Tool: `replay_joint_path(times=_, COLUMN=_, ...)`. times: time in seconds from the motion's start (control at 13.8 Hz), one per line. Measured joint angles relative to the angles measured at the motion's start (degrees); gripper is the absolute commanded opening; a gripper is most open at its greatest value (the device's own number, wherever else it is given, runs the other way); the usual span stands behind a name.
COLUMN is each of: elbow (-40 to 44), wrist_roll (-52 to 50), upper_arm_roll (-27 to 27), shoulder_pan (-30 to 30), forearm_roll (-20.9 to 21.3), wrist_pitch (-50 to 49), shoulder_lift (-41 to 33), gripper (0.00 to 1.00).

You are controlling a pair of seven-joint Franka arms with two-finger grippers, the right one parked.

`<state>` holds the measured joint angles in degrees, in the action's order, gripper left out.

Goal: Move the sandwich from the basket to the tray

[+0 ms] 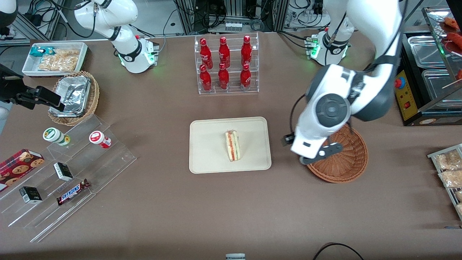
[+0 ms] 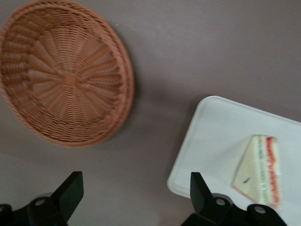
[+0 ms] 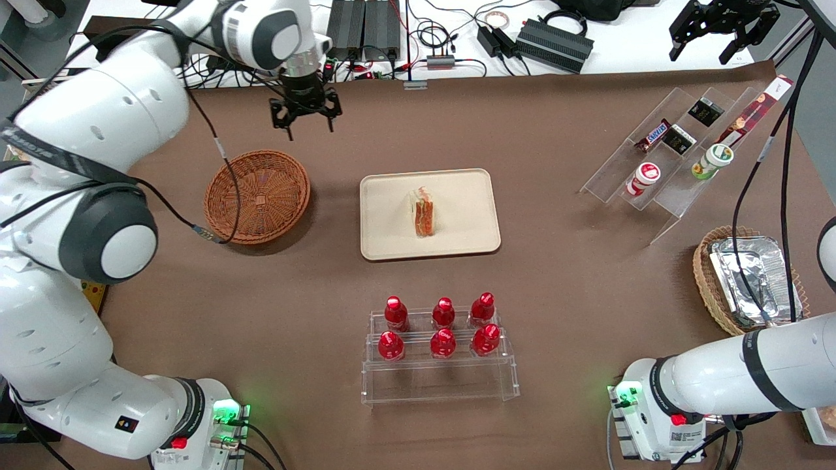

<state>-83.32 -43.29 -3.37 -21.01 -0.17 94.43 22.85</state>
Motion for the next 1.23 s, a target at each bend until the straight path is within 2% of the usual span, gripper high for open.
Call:
replay_joint_path(times=0.36, elbow=-2.97, wrist_roll=7.91, upper_arm_roll=-0.43, shoulder_pan=6.49, forearm_roll=-0.2, wrist_pitch=-3.91, shoulder_lift=-5.26, gripper=1.0)
replay_joint_path(times=0.8, elbow=-3.96, wrist_roll=27.6, upper_arm_roll=-1.22, shoulder_pan=14.19, forearm_roll=-1.44, wrist_pitch=-13.75, shoulder_lift=-12.57, gripper=1.0)
replay_joint_path(times=1.23, elbow=-4.8, wrist_roll=35.51, upper_arm_roll=-1.3, shoulder_pan=18.88, forearm_roll=-1.46, wrist_pitch=-17.58, shoulder_lift=-18.89, gripper=1.0)
